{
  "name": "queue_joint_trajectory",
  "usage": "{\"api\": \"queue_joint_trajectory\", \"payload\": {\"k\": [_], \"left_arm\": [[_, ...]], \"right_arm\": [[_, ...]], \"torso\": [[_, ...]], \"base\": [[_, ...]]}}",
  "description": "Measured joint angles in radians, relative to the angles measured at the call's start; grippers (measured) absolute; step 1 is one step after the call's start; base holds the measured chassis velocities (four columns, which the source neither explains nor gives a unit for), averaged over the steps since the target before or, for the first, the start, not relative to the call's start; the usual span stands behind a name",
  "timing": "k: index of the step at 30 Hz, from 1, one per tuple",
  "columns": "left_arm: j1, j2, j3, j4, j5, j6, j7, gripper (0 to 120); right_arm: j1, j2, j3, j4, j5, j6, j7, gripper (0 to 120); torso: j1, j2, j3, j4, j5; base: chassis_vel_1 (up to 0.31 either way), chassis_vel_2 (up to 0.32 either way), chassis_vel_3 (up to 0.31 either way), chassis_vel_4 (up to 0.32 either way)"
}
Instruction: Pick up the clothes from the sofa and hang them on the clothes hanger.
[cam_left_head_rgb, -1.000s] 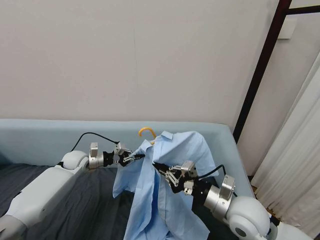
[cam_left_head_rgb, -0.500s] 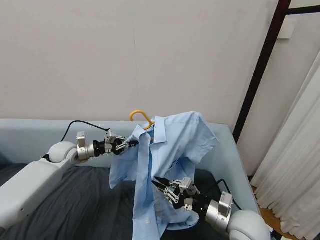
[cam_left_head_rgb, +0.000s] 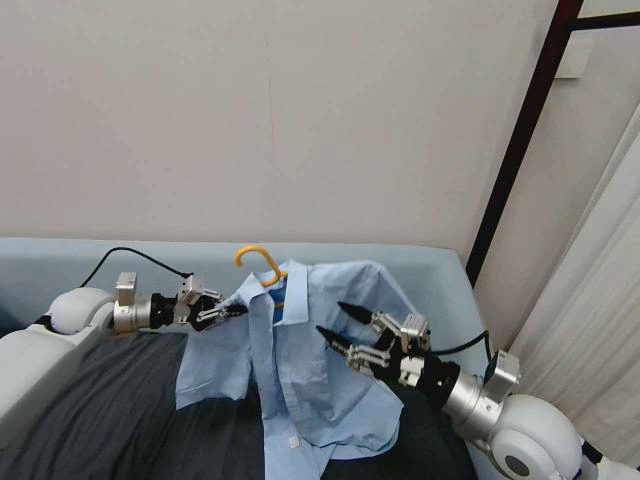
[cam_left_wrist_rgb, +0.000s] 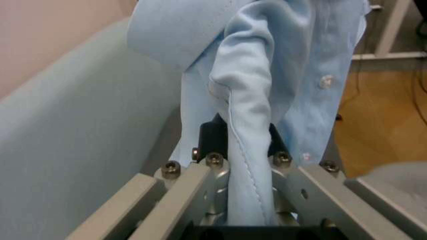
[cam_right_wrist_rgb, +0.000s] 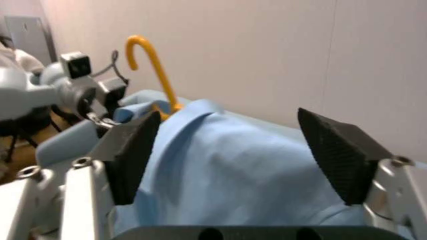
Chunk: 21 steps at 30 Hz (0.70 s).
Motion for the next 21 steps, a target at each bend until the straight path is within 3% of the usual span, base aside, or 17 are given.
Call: {"api": "queue_joint_trajectory", "payload": {"k": [2,5,14,21], "left_arm": [[0.012,0.026,-0.006,-0.002,0.013,0.002,0.054,2],[0.022,0.040,-0.010,-0.006,0.023,0.008,0.085,2],[0.017,0.058,0.001,-0.025,0.062,0.030,0.178,2],[-0.003,0.013,0.021,-0.023,0.083,0.030,0.182,2]], "right_arm": [[0.012,-0.026,-0.011,-0.004,-0.016,-0.001,-0.014,94],[0.016,-0.038,-0.019,-0.012,-0.028,-0.001,-0.042,99],[0.059,-0.075,-0.044,-0.098,-0.052,-0.061,-0.273,100],[0.098,-0.071,-0.074,-0.146,-0.108,-0.113,-0.375,100]], "torso": [[0.000,0.000,0.000,0.0000,0.0000],[0.000,0.000,0.000,-0.0001,0.0000],[0.000,0.000,0.000,-0.0001,0.0002],[0.000,0.000,0.000,-0.0001,0.0003]], "base": [[0.000,0.000,0.000,0.000],[0.000,0.000,0.000,0.000],[0.000,0.000,0.000,0.000],[0.000,0.000,0.000,0.000]]}}
